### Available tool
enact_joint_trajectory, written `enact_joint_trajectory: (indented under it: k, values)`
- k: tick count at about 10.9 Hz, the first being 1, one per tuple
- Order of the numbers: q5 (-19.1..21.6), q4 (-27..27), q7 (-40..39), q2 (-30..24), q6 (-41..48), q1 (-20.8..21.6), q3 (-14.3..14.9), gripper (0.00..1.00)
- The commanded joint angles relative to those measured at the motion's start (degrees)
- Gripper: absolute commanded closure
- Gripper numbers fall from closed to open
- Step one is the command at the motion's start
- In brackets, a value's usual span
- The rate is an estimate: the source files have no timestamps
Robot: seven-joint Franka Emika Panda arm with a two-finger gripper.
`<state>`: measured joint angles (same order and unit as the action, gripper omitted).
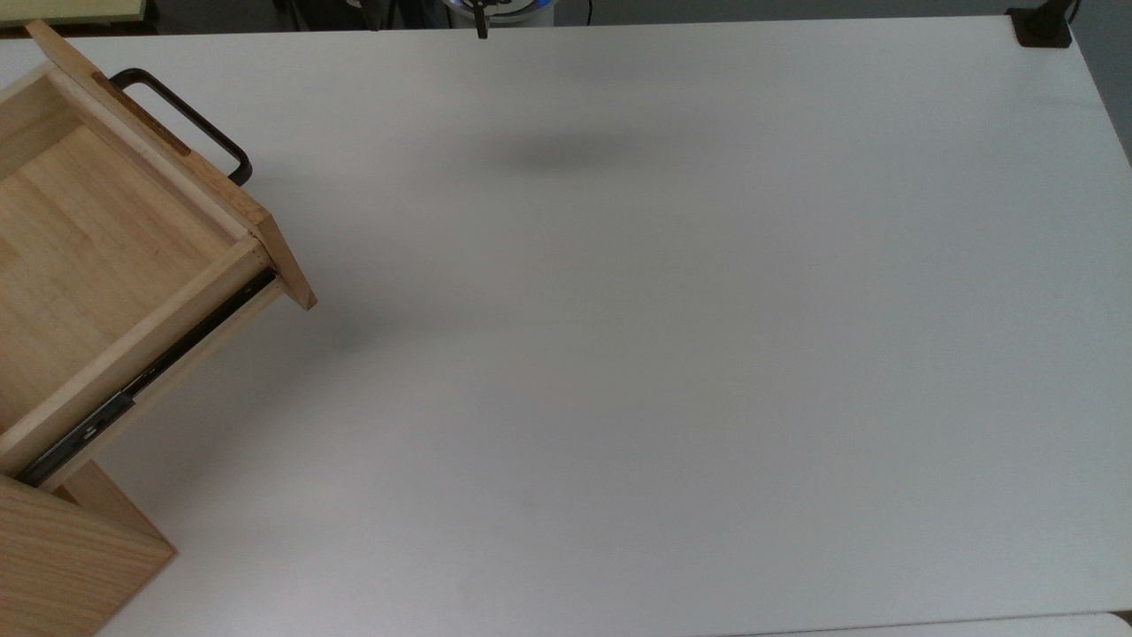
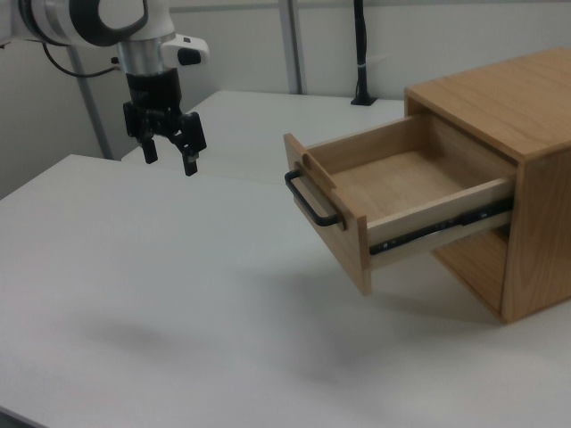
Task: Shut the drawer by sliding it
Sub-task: 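Move the gripper down to the black handle of the open wooden drawer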
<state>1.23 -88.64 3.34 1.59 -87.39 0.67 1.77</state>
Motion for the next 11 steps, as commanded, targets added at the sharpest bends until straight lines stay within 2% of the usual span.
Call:
enact_joint_trajectory:
  k: [1,6,7,8,10,11]
  values:
    - [-0.97,0.66,-0.27,-0.96,1.7,0.21,1.21,0.0]
    - [-1.06,0.49,-0.26,-1.23,1.44,0.21,1.22,0.0]
    - [-0.97,0.4,0.0,-1.23,1.44,0.04,1.22,0.18]
    - [-0.97,0.4,1.91,-1.15,1.35,0.04,1.22,0.44]
    - [-1.06,-0.39,11.56,-0.97,0.48,-0.05,1.22,0.78]
    - [-0.97,-0.83,15.6,-0.88,-1.53,-0.05,1.91,0.86]
